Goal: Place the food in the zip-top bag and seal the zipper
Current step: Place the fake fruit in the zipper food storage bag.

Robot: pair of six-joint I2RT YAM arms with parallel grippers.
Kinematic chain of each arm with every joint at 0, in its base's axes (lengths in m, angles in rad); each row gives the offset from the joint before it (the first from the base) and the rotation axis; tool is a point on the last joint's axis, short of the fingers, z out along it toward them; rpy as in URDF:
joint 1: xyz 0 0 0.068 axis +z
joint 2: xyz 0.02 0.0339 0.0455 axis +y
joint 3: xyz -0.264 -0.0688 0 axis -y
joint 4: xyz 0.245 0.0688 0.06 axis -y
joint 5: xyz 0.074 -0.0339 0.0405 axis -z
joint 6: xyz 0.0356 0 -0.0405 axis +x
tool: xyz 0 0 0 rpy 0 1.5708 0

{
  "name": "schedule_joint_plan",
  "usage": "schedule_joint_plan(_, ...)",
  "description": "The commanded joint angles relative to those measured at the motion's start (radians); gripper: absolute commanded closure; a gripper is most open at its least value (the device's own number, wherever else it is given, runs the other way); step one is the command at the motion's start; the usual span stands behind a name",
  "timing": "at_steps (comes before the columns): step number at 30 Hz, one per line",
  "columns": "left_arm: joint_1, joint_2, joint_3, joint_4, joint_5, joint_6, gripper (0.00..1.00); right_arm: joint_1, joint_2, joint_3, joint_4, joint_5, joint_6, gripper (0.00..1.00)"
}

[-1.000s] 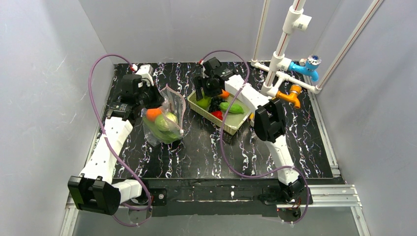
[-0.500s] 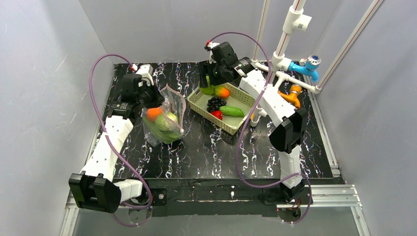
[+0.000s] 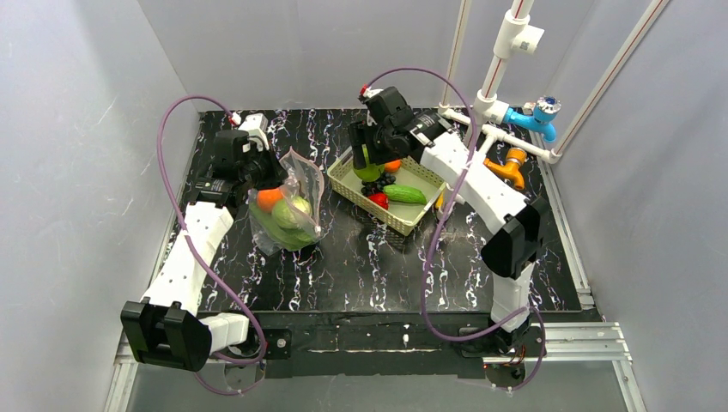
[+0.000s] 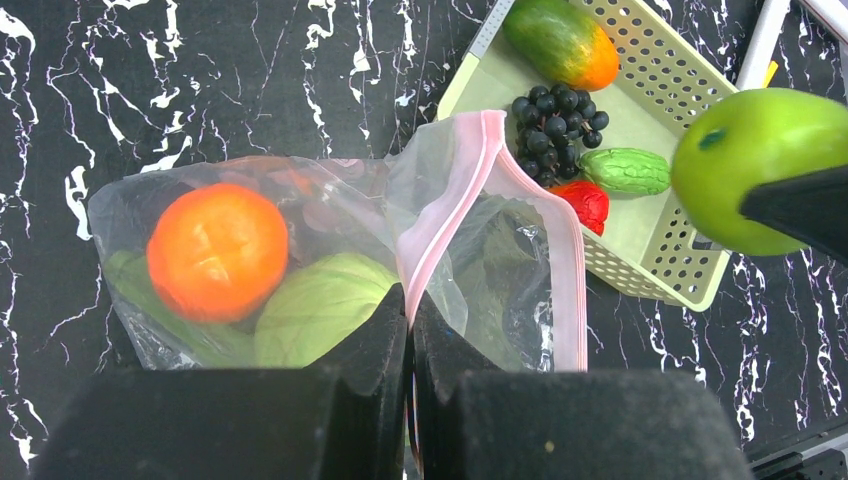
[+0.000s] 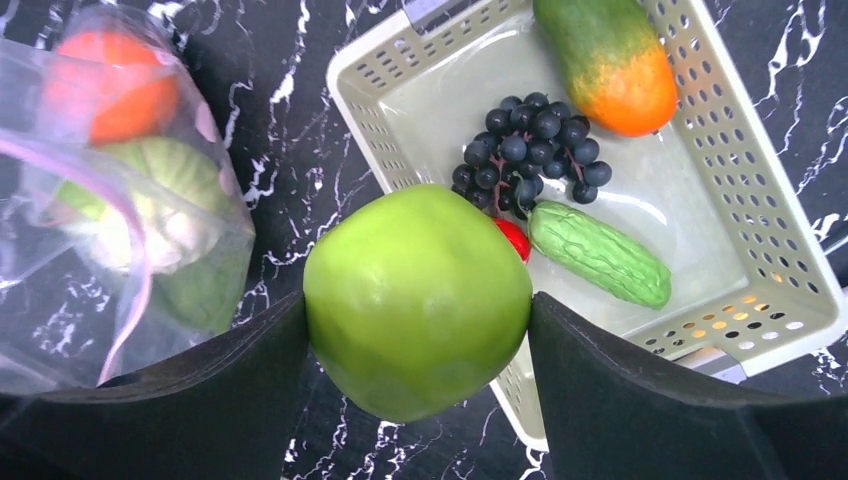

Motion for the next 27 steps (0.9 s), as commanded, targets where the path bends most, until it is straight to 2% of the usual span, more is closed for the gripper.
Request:
schedule_joint_plan(1, 0.007, -0.002, 0.001, 0.003, 0.014, 0.007, 1.0, 0.052, -0.112, -0.007, 0.048, 0.016, 0.014, 0.99)
schedule_joint_plan(4, 0.007, -0.005, 0.003, 0.004, 0.03, 0.006, 1.0, 0.107, -0.156, -0.047, 0.133, -0.014, 0.019, 0.99)
schedule_joint_plan(9, 0.007, -0.033, 0.002, 0.01, 0.048, 0.012, 1.0, 0.211, -0.235, -0.19, 0.382, -0.068, 0.006, 0.99)
schedule_joint_plan(15, 0.007, -0.097, -0.014, 0.037, 0.062, 0.019, 1.0, 0.246, -0.22, -0.272, 0.591, -0.159, 0.039, 0.95)
schedule_joint_plan(22, 0.007, -0.165, -0.024, 0.053, 0.066, 0.02, 1.0, 0.248, -0.136, -0.252, 0.637, -0.134, 0.066, 0.89)
schedule_joint_plan(27, 0.007, -0.18, -0.026, 0.059, 0.083, 0.018, 1.0, 0.248, -0.086, -0.203, 0.647, -0.15, 0.1, 0.8)
